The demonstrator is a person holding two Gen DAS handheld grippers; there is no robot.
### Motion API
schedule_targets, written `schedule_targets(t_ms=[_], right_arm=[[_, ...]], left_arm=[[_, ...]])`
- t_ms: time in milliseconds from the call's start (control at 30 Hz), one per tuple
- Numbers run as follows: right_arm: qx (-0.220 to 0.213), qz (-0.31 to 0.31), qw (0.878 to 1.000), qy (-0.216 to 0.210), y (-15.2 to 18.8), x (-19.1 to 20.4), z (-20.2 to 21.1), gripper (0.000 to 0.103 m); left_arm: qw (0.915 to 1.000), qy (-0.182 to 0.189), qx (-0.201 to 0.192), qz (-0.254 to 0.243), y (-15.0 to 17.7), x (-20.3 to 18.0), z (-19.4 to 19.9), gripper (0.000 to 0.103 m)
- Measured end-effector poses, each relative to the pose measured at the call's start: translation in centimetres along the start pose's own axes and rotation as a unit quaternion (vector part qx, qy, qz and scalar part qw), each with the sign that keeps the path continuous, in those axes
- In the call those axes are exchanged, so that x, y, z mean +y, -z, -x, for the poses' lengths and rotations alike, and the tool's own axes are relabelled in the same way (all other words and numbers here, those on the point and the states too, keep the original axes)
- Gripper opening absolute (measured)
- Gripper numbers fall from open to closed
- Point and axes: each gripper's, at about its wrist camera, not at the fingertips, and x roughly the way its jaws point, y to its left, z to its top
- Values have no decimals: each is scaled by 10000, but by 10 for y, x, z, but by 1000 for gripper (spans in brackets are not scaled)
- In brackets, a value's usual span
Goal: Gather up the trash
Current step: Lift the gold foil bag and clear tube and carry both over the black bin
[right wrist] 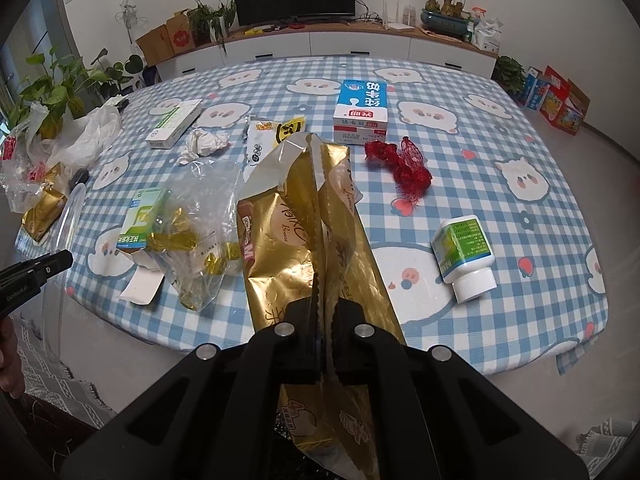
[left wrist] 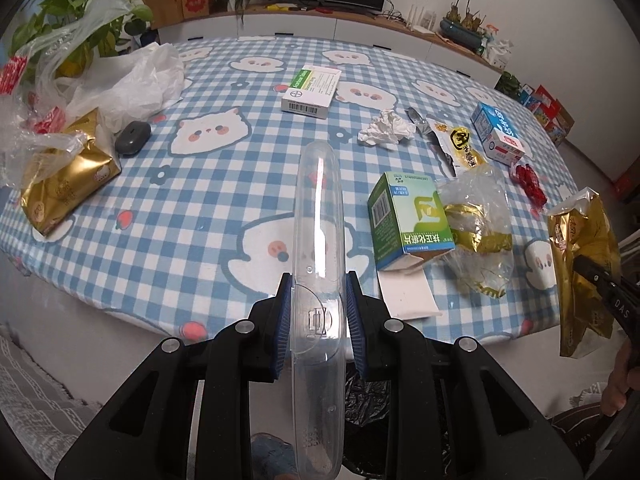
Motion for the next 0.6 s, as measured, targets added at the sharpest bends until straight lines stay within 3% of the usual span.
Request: schedule_targets(t_ms=[600], right_arm=[[-191, 34, 9997, -148, 40, 31, 41, 0]], left_arm=[[9995, 140, -233, 131, 62, -5, 41, 25]])
